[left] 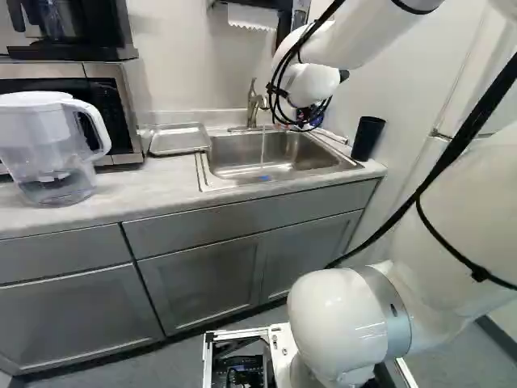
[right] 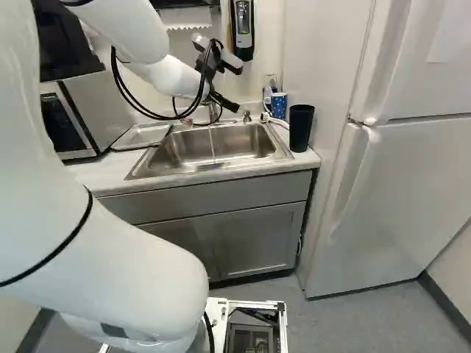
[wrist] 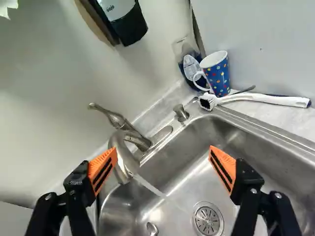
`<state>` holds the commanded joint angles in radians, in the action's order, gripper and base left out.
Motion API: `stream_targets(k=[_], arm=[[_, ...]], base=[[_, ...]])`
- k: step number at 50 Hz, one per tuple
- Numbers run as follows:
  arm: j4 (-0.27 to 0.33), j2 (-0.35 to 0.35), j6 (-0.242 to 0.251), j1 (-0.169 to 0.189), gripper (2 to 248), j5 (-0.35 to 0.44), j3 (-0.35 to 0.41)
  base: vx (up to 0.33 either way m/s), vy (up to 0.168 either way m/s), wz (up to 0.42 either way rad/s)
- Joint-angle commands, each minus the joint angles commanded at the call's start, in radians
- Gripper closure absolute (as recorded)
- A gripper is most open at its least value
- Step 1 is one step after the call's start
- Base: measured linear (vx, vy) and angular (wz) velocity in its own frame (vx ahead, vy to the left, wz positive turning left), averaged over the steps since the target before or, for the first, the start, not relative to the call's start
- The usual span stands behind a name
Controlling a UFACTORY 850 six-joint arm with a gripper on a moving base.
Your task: Rinse the cup and place it in the tray
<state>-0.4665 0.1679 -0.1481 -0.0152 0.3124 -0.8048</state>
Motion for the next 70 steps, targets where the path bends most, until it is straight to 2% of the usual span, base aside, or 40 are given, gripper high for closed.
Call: stream_targets(k=[11,17,30,50,70], arm=[[-0.022,0.0,0.0,0.0,3,0.023,0.0],[-0.031,0.0,0.032,0.001,3,0.023,0.0],[-0.05,-0.001,0.158,0.013,3,0.024,-0.001],[-0.079,0.013,0.368,0.068,3,0.042,0.012],[-0.108,0.024,0.578,0.076,3,0.068,0.024]], base=[[0.0,0.0,0.0],[0.0,0.0,0.0],[0.0,0.0,0.0],[0.0,0.0,0.0],[0.0,0.0,0.0]])
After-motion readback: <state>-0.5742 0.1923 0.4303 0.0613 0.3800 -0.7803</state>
